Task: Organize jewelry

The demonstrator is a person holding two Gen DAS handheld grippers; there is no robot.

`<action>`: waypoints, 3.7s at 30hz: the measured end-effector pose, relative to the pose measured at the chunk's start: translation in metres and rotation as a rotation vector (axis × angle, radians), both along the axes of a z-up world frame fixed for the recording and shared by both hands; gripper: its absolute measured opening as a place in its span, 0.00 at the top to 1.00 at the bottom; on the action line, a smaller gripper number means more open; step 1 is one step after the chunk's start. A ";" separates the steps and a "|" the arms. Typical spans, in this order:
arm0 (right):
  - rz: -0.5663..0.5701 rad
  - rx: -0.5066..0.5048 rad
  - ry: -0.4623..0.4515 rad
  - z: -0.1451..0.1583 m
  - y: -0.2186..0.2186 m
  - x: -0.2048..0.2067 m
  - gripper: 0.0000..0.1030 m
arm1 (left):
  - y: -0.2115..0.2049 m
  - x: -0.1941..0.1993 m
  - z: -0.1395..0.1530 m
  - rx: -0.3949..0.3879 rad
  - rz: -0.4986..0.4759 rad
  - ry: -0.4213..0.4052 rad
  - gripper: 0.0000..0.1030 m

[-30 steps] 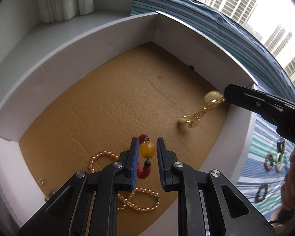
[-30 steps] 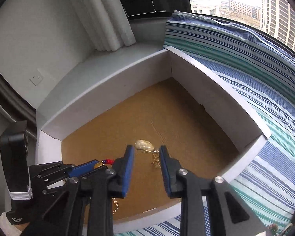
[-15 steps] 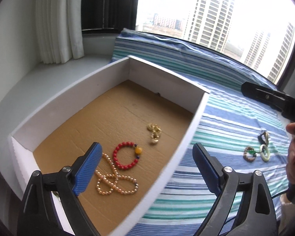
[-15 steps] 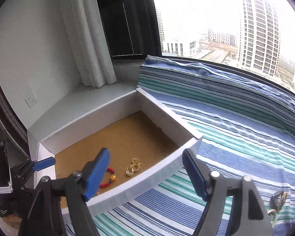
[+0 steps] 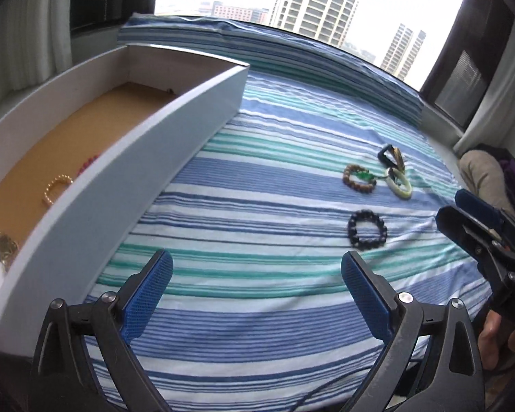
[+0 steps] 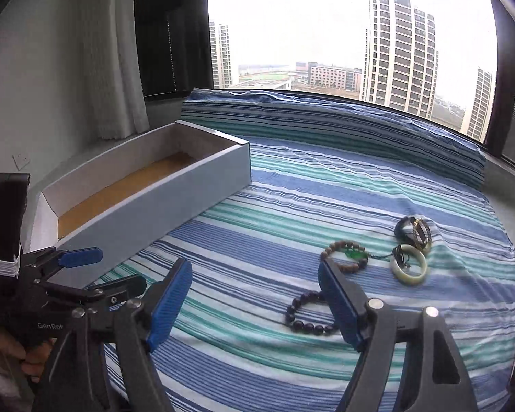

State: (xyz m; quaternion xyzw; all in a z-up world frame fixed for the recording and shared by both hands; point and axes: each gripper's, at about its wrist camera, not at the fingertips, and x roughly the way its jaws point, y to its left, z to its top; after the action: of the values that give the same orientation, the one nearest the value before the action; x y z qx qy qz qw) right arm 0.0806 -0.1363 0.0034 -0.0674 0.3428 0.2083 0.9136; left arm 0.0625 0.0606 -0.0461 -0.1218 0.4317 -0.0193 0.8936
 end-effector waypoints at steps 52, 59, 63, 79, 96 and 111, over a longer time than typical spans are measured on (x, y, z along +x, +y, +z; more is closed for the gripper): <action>-0.299 0.089 0.189 -0.076 -0.126 -0.061 0.25 | -0.116 0.083 -0.032 0.066 -0.378 0.070 0.15; -0.271 0.085 0.193 -0.074 -0.120 -0.067 0.25 | -0.149 0.123 -0.071 0.147 -0.423 0.105 0.36; -0.251 0.073 0.190 -0.073 -0.116 -0.069 0.25 | -0.153 0.129 -0.080 0.138 -0.402 0.103 0.47; -0.261 0.066 0.191 -0.073 -0.109 -0.063 0.25 | -0.047 0.068 -0.056 0.030 -0.216 0.131 0.89; -0.446 0.403 0.387 -0.074 -0.189 0.127 0.25 | 0.013 0.017 -0.054 0.012 -0.074 0.112 0.38; -0.496 0.173 0.554 -0.128 -0.161 0.250 0.87 | 0.023 -0.014 -0.062 0.010 -0.045 0.150 0.38</action>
State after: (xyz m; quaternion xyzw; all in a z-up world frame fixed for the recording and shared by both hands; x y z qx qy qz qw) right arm 0.3302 -0.2971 -0.1248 0.1540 0.5637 0.0193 0.8113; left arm 0.0482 0.0837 -0.1083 -0.1086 0.5001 -0.0282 0.8587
